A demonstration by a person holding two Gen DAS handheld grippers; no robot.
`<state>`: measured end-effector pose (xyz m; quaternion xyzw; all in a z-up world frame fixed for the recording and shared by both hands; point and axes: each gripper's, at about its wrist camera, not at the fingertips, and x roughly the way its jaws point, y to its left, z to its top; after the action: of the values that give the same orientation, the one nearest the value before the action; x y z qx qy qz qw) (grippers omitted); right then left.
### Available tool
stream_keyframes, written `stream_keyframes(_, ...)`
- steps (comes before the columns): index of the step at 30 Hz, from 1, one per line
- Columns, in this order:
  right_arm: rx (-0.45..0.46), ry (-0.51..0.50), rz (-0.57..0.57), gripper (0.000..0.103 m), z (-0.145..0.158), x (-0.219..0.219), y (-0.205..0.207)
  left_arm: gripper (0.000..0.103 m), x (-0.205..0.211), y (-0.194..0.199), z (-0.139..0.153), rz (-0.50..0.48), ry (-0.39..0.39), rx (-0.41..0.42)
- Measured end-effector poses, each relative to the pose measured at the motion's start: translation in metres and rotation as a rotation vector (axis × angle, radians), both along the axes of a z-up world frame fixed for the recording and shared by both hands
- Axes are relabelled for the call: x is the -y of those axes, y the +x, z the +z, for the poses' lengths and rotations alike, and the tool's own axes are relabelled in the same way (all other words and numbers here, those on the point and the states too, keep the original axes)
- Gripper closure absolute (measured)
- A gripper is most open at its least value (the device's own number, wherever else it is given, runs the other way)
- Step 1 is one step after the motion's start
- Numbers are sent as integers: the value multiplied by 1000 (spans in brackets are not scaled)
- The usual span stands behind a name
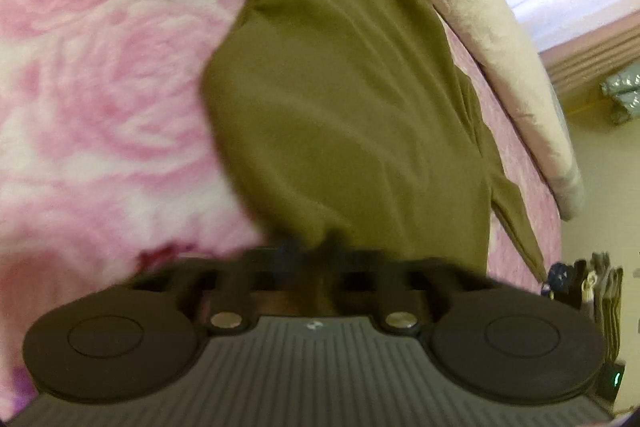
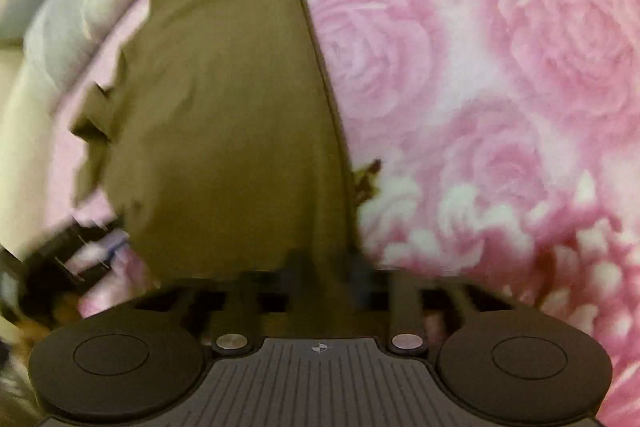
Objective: Fold clothes
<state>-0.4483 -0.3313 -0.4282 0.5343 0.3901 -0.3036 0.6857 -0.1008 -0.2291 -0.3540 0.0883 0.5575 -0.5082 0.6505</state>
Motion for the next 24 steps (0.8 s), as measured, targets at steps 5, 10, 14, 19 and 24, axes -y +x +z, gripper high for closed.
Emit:
stream_keyframes(5, 32, 57, -114, 99, 5, 20, -29, 90, 41, -30, 7, -108, -32, 52)
stream_keyframes(10, 43, 69, -265, 99, 10, 48, -56, 62, 69, -93, 3, -342, -57, 55)
stream_keyframes(14, 66, 127, -310, 97, 5, 58, -62, 61, 35, -81, 4, -286, -53, 10)
stream_keyframes(19, 102, 90, -320, 42, 1, 51, -58, 61, -3, -42, -4, -203, 2, -21)
stream_keyframes(24, 89, 76, -288, 43, 4, 51, -59, 66, -12, -24, -30, -125, 46, -31)
